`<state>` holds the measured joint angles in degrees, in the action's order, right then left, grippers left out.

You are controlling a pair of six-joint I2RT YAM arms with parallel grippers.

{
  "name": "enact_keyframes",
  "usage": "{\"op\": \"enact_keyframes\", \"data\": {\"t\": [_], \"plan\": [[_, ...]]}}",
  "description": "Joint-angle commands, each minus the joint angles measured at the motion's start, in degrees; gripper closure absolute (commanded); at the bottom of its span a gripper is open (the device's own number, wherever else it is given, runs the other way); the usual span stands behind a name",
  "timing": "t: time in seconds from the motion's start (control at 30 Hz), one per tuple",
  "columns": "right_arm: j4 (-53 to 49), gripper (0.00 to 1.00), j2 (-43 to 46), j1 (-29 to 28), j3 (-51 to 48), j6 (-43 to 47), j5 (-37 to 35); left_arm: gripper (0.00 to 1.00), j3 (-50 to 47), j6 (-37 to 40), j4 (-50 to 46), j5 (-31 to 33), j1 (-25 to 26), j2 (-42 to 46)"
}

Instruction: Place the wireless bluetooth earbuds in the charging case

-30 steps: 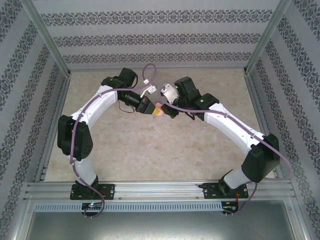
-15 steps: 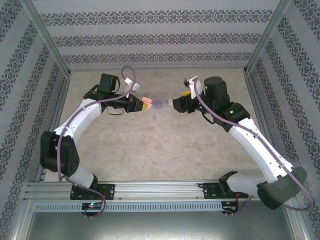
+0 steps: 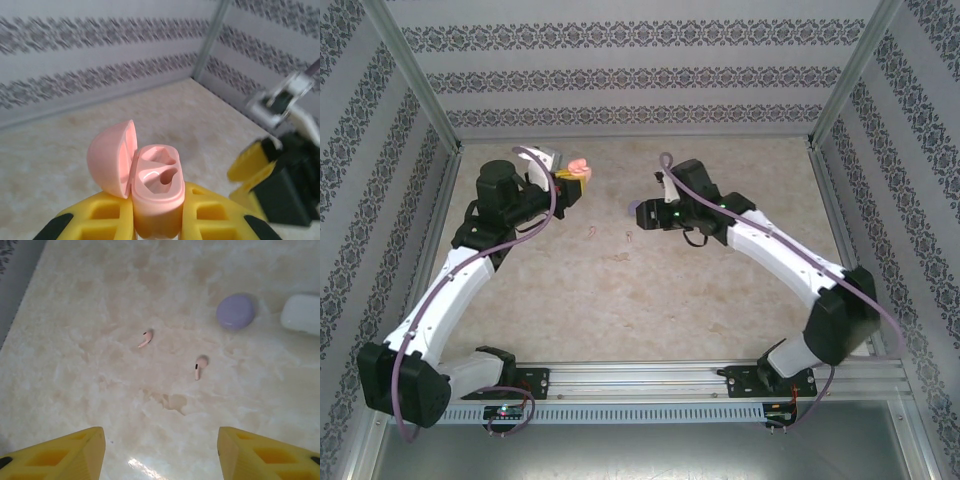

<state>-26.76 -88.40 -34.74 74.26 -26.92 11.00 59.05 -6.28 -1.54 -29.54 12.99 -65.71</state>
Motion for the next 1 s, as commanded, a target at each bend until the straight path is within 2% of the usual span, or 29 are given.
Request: {"op": "enact_keyframes", "data": {"t": [0.0,0.2,0.37,0.6,0.97], "plan": [[-0.4,0.39,-5.4,-1.9,4.9,-7.9,-3.9,1.00,-0.7,-3.0,5.9,8.7,-0.6,1.9],[-1.7,0.43,-18.2,-5.1,13.7,-13.4,-6.4,1.00,-2.4,-5.7,8.5,17.7,-0.7,4.1],[-4.0,0.46,-28.2,-7.7,23.1,-14.4,-7.4,1.00,-2.4,-7.5,8.9,20.7,-0.6,5.2],[-10.2,0.50,-40.7,-10.0,36.8,-15.9,-11.5,1.00,-2.3,-9.6,9.5,22.9,-0.8,6.8],[-16.1,0.53,-51.6,-11.7,50.1,-15.6,-18.3,1.00,-2.6,-11.7,10.5,22.4,-0.9,7.3]]}}
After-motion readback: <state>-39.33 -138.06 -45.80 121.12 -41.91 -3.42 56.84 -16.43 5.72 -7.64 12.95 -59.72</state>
